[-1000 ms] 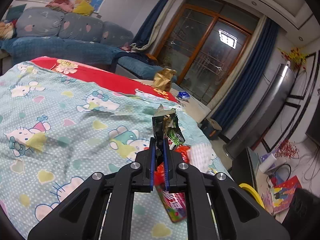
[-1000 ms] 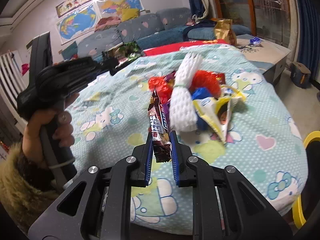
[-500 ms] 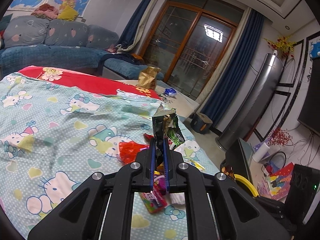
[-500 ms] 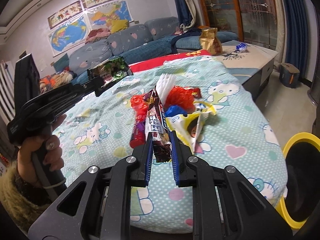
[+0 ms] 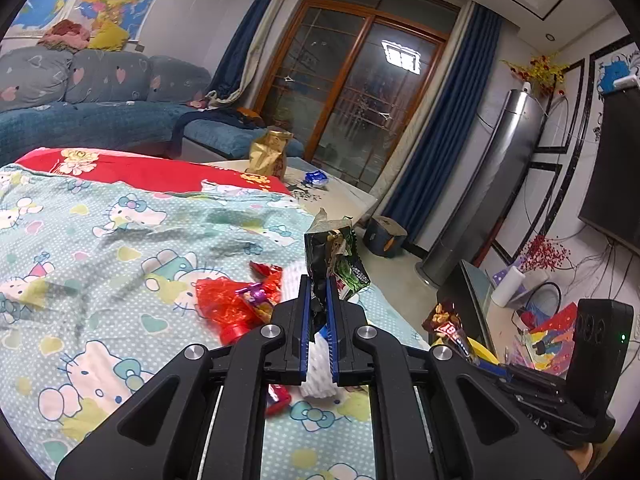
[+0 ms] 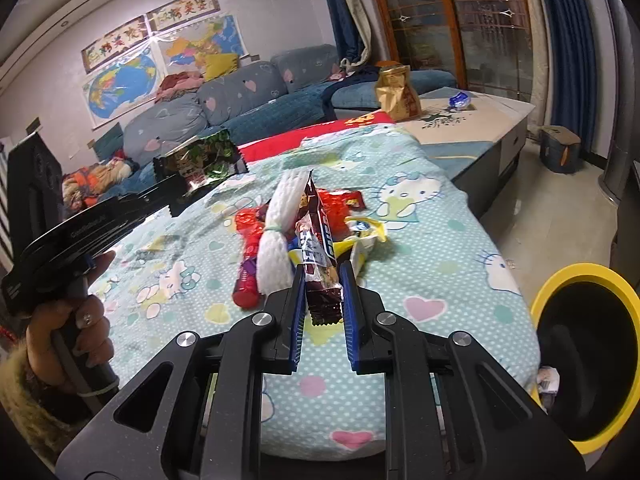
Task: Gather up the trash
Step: 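Carry the candy bar wrapper and green packet over the yellow bin with both tools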
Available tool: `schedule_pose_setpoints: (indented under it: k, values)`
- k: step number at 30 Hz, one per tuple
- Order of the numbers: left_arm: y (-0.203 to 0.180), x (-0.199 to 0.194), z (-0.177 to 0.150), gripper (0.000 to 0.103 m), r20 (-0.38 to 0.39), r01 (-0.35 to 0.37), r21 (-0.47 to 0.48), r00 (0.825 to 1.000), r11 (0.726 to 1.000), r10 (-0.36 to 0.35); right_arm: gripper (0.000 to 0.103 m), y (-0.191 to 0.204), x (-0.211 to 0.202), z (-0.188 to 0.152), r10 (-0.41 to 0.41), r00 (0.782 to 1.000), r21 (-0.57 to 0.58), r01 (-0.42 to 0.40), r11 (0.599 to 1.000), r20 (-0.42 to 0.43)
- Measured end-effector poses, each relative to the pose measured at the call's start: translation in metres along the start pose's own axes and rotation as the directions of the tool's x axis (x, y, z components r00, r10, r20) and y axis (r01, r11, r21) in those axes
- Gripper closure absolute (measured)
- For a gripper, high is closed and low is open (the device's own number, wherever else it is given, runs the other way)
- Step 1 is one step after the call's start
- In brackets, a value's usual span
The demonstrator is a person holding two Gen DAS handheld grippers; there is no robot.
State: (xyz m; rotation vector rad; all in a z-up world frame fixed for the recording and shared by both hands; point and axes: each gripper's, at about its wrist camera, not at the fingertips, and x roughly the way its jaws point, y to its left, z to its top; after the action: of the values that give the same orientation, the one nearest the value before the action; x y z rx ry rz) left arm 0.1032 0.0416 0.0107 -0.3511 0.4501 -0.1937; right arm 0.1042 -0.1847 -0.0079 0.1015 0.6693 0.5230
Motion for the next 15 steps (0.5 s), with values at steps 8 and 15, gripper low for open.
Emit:
schedule_pose_setpoints:
  k: [8, 15]
  values:
    - [-0.016, 0.001, -0.005, 0.096, -0.013, 0.027, 0.031, 1.0, 0.999, -0.027, 0.091, -0.016, -0.009, 0.001, -0.035, 0.999, 0.025, 0.035, 0.999, 0.018]
    - [-0.033, 0.005, -0.009, 0.096, -0.029, 0.058, 0.059, 0.998, 0.997, -0.056, 0.091, -0.031, -0.017, 0.001, -0.081, 0.996, 0.058, 0.079, 0.995, 0.033]
